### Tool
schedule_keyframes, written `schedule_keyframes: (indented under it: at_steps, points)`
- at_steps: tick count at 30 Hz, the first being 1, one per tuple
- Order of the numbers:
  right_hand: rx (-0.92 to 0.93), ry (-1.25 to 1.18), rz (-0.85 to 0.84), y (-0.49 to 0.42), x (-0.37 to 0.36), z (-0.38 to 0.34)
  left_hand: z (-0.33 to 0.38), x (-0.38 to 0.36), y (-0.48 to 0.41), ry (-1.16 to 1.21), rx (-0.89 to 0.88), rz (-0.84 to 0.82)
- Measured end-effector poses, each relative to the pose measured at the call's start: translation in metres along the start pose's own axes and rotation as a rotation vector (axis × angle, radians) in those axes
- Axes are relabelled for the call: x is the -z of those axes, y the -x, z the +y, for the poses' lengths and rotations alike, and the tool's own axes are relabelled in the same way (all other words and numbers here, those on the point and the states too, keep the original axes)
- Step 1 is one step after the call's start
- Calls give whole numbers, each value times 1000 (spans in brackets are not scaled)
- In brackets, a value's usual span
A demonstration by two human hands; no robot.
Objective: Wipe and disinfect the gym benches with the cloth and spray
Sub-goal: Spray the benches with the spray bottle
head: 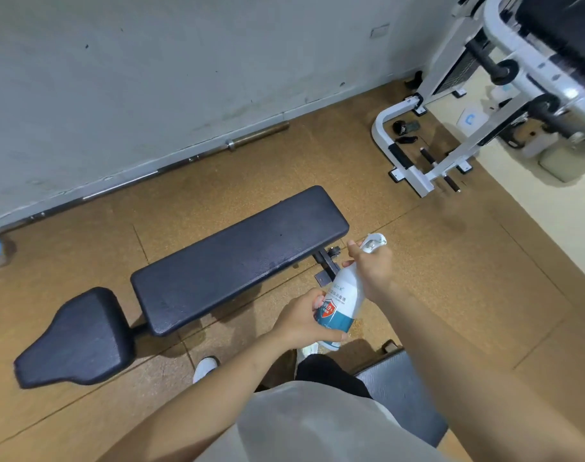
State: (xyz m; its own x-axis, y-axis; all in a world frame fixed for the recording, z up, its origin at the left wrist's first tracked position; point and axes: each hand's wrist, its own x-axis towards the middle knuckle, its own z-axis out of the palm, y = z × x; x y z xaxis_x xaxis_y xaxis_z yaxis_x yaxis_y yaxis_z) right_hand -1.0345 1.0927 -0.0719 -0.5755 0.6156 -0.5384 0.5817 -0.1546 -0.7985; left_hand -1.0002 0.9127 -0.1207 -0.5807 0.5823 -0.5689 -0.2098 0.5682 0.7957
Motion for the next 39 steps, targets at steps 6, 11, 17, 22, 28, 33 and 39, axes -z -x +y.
schedule_keyframes:
  at_steps: [6,11,17,22,28,33,39]
  points:
    - [4,80,-31,-32,28,-12,19,-30,-28,44,40,57]
    - [-10,80,-45,-35,29,-12,18,-26,-30,21,54,43]
    - [-34,33,-12,-25,22,-8,15,-20,-23,-2,36,17]
    - [-53,16,-1,-11,16,-7,11,-12,-14,-7,40,-10]
    - [-53,-56,49,2,7,-4,13,0,2,-90,18,23]
    - [-49,-64,46,10,2,-2,8,8,13,-68,14,21]
    - [-71,-24,-4,20,-17,3,-2,17,33,-59,20,53]
